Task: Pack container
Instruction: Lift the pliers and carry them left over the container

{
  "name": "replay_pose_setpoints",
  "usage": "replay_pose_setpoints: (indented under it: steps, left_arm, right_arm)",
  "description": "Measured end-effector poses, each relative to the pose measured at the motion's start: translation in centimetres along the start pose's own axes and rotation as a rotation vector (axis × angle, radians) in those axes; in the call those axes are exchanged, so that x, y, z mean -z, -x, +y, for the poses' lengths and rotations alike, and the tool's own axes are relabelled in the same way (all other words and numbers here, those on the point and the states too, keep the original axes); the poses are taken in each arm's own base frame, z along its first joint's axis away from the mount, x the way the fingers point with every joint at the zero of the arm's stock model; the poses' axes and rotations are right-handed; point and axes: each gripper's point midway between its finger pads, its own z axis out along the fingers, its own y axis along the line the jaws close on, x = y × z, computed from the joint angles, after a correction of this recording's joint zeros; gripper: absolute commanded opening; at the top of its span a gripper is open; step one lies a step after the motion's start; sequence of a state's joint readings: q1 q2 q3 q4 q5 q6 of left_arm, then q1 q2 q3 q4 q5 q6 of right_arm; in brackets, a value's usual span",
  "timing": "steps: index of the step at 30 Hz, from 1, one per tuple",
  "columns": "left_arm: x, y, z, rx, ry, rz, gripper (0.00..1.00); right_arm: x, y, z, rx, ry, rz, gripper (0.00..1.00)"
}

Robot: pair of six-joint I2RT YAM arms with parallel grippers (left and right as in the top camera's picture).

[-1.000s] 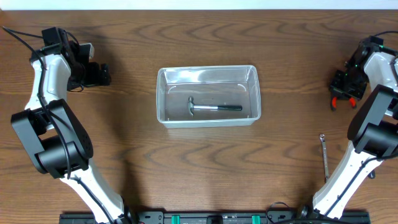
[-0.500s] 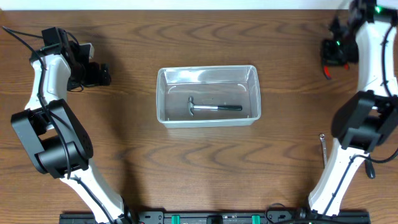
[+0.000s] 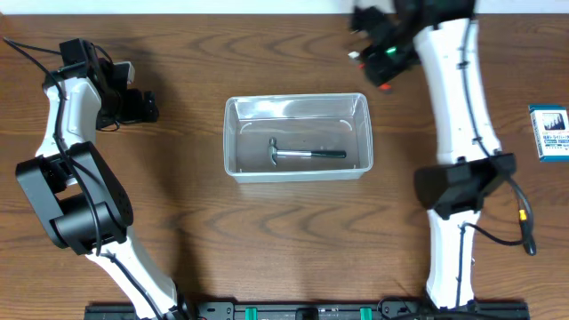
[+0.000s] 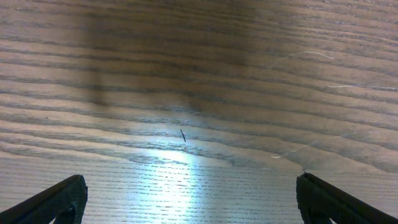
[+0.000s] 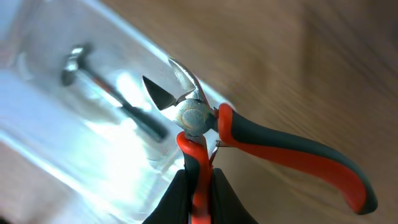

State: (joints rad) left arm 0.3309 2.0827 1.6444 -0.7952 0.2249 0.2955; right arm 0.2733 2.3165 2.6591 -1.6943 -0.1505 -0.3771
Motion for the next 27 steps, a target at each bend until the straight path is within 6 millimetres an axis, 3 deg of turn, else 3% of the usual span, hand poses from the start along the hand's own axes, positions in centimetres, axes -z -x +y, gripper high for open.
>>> replay_pose_setpoints:
  steps: [6, 12, 16, 27]
  left_arm:
    - [0.0, 0.0, 0.0, 0.0, 0.0, 0.0, 0.98]
    - [0.0, 0.0, 0.0, 0.0, 0.0, 0.0, 0.98]
    - [0.0, 0.0, 0.0, 0.0, 0.0, 0.0, 0.98]
    - [0.0, 0.0, 0.0, 0.0, 0.0, 0.0, 0.98]
  right_arm:
    - [-0.8, 1.6, 6.2, 0.181, 0.035, 0.008, 0.01]
    - [-1.3, 2.1, 10.5, 0.333, 0.062, 0.014, 0.02]
    - [-2.5, 1.3, 11.3, 0.367, 0.083, 0.064, 0.01]
    - [-7.0, -2.4, 11.4, 0.375, 0.147, 0.244, 0.01]
